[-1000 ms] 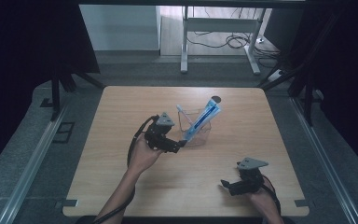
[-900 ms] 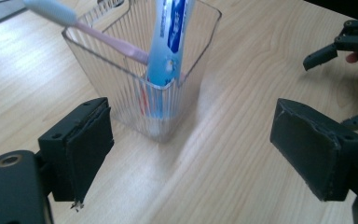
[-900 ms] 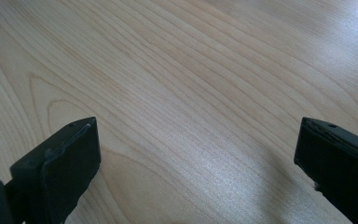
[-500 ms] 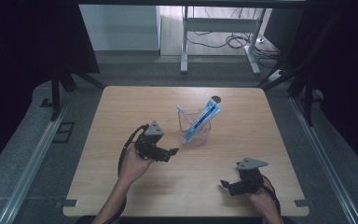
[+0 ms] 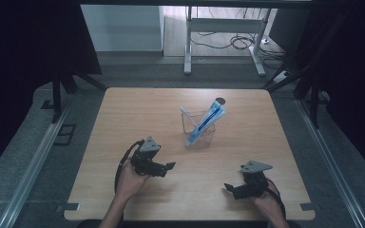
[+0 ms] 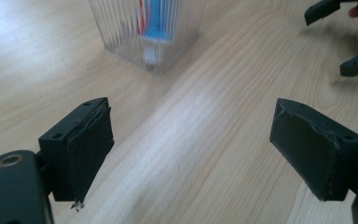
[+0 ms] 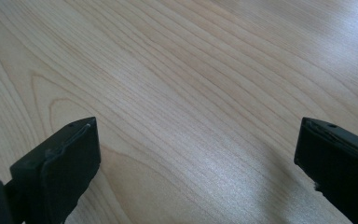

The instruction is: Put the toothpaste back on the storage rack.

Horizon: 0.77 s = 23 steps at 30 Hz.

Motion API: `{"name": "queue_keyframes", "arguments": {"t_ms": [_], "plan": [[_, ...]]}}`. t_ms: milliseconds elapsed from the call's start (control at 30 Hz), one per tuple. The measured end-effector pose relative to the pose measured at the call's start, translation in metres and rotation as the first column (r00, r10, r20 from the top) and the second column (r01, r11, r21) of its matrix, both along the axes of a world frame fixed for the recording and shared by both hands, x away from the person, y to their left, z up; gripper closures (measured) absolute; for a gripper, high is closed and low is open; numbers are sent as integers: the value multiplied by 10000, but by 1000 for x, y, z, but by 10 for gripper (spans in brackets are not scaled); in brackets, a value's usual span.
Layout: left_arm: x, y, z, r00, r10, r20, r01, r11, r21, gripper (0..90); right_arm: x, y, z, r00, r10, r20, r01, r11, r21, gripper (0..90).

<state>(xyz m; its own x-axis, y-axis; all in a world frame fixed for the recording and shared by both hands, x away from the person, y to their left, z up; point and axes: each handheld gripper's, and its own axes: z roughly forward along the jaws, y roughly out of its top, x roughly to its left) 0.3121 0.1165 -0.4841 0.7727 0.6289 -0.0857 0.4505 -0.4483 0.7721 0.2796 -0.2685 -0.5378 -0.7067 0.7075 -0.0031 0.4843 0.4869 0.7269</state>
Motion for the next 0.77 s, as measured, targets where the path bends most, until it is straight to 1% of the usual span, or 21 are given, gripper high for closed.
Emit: {"name": "queue_keyframes", "arguments": {"t_ms": [167,267,367,433,533,567,667,767], "plan": [[-5,5,-15,9998,58,-215,-60,10000,-70,132,0,0,0,10000,15,-1,-15,10000,-27,5],[-8,6,-25,9994,45,-353,-45,10000,-14,132,0,0,0,10000,-13,-37,13,10000,-23,5],[-11,7,-34,9988,101,-469,-89,9997,243,132,0,1,-1,10000,-7,-34,6,10000,-37,5],[-13,6,-40,9985,159,-529,-125,9979,640,132,0,1,-1,10000,4,-41,-4,10000,-44,5],[-14,3,-48,9982,134,-581,-56,9914,1310,131,0,2,-1,10000,43,-63,-44,10000,-58,5],[-14,2,-50,9981,143,-601,-55,9897,1432,131,-1,2,-1,10000,44,-64,-45,10000,-59,5],[-14,0,-52,9973,186,-707,-78,9888,1491,131,-1,2,-1,10000,45,-57,-46,10000,-60,5],[-14,-1,-52,9981,114,-602,-6,9845,1756,131,-1,2,-1,10000,61,-68,-62,10000,-68,5]]}}
